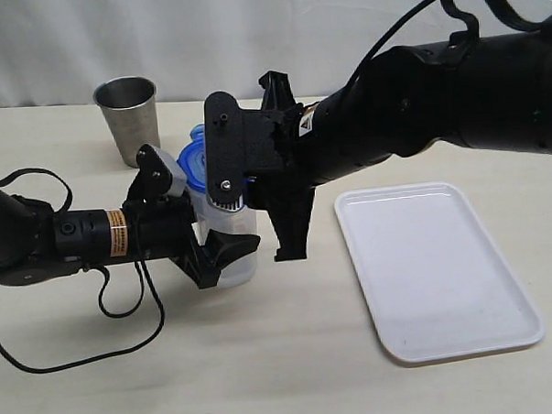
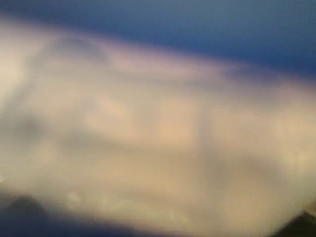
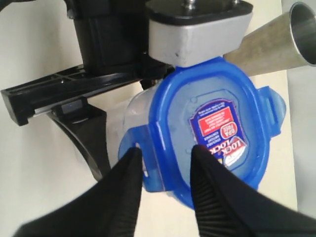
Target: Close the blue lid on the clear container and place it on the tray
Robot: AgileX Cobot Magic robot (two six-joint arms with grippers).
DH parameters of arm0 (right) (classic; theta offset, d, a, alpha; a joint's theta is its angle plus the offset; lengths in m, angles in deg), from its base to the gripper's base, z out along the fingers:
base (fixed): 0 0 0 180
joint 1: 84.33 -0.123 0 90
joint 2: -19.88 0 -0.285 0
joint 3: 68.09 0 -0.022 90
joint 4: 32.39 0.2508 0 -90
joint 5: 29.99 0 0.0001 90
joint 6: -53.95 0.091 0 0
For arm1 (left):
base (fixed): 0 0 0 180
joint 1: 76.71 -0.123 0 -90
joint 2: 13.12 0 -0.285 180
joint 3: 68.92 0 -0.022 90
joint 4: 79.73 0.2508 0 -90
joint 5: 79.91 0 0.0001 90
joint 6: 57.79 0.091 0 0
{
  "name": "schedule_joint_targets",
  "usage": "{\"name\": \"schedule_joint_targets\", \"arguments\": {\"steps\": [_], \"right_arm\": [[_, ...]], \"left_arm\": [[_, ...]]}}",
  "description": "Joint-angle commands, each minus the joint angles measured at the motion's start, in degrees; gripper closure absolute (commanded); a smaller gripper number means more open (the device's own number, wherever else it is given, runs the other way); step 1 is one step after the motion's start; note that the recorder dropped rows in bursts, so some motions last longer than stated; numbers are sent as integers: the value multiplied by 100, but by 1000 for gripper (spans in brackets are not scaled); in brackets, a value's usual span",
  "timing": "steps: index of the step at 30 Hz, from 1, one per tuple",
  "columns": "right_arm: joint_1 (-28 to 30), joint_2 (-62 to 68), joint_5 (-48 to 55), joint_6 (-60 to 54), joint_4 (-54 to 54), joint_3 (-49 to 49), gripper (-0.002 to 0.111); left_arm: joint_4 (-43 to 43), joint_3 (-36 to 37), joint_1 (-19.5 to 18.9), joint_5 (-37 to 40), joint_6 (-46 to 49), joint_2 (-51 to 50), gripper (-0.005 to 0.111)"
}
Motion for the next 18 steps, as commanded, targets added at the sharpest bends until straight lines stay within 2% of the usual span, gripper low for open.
{"name": "schedule_joint_targets", "arguments": {"steps": [1, 4, 15, 18], "right_arm": [[62, 315, 269, -56, -256, 179, 77], [62, 315, 269, -56, -256, 179, 77], [62, 317, 333, -146, -324, 179, 77], [62, 317, 333, -146, -312, 179, 67]], "left_arm": [[602, 46, 99, -274, 67, -8, 107], [614, 46, 99, -51, 93, -8, 107], [851, 46, 99, -253, 40, -8, 107], [860, 46, 99, -297, 30, -8, 107]]}}
